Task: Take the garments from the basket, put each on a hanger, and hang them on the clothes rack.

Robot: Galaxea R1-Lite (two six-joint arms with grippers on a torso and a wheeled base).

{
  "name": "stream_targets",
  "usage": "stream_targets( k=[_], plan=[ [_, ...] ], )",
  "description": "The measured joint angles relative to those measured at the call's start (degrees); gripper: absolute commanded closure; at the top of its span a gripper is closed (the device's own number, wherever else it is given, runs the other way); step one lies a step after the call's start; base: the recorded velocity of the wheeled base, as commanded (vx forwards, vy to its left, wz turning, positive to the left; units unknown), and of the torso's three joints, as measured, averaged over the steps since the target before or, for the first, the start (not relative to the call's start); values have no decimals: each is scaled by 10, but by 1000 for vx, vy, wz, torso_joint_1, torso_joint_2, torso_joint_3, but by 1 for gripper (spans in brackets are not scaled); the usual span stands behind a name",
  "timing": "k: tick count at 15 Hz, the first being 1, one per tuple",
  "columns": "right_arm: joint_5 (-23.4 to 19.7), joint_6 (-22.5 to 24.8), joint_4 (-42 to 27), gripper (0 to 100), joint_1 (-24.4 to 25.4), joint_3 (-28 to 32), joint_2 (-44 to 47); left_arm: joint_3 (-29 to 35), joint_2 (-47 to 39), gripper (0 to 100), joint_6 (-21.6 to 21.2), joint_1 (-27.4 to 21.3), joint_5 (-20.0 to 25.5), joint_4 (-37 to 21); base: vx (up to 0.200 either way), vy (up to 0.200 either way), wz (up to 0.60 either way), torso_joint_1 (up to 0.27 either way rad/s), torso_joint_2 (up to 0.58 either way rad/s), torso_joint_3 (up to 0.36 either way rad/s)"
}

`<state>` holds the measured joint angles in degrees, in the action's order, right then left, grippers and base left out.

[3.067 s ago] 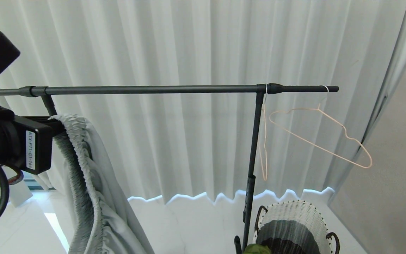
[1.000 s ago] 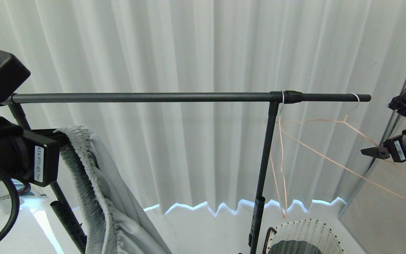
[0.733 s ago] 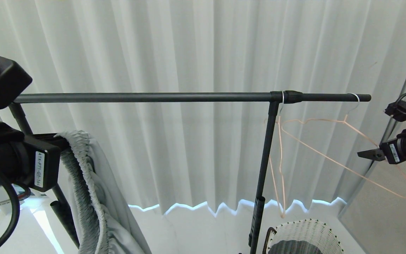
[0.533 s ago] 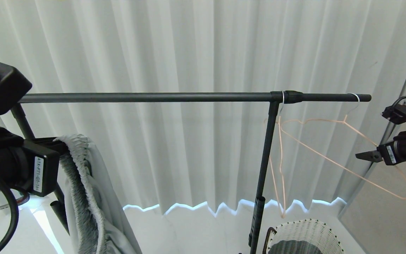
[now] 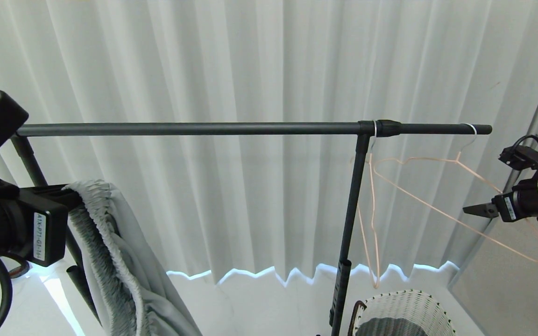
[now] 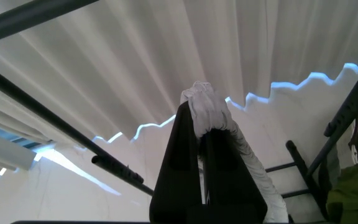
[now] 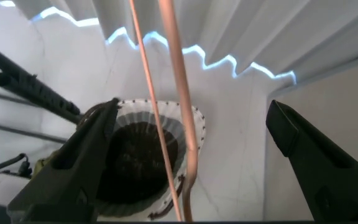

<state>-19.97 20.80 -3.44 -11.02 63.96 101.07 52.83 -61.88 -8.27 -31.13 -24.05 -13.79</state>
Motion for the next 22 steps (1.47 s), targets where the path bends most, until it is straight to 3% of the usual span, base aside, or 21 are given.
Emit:
stream_targets(
  k=[2, 3, 18, 22],
  plan=[
    [-1, 0, 6, 0, -3, -1, 5, 0, 2, 100, 0, 0, 0, 0, 0, 0, 0, 0, 0, 0],
    [-1, 0, 7, 100, -4, -1, 7, 0, 2, 100, 0, 0, 1, 0, 0, 0, 0, 0, 0, 0],
    [-23, -4, 7, 100, -6, -5, -10, 1, 4, 100, -1, -1, 1, 0, 0, 0, 0, 0, 0, 0],
    [-32, -26, 8, 100, -6, -21, -32, 0, 10, 100, -1, -1, 1, 0, 0, 0, 0, 0, 0, 0]
  ],
)
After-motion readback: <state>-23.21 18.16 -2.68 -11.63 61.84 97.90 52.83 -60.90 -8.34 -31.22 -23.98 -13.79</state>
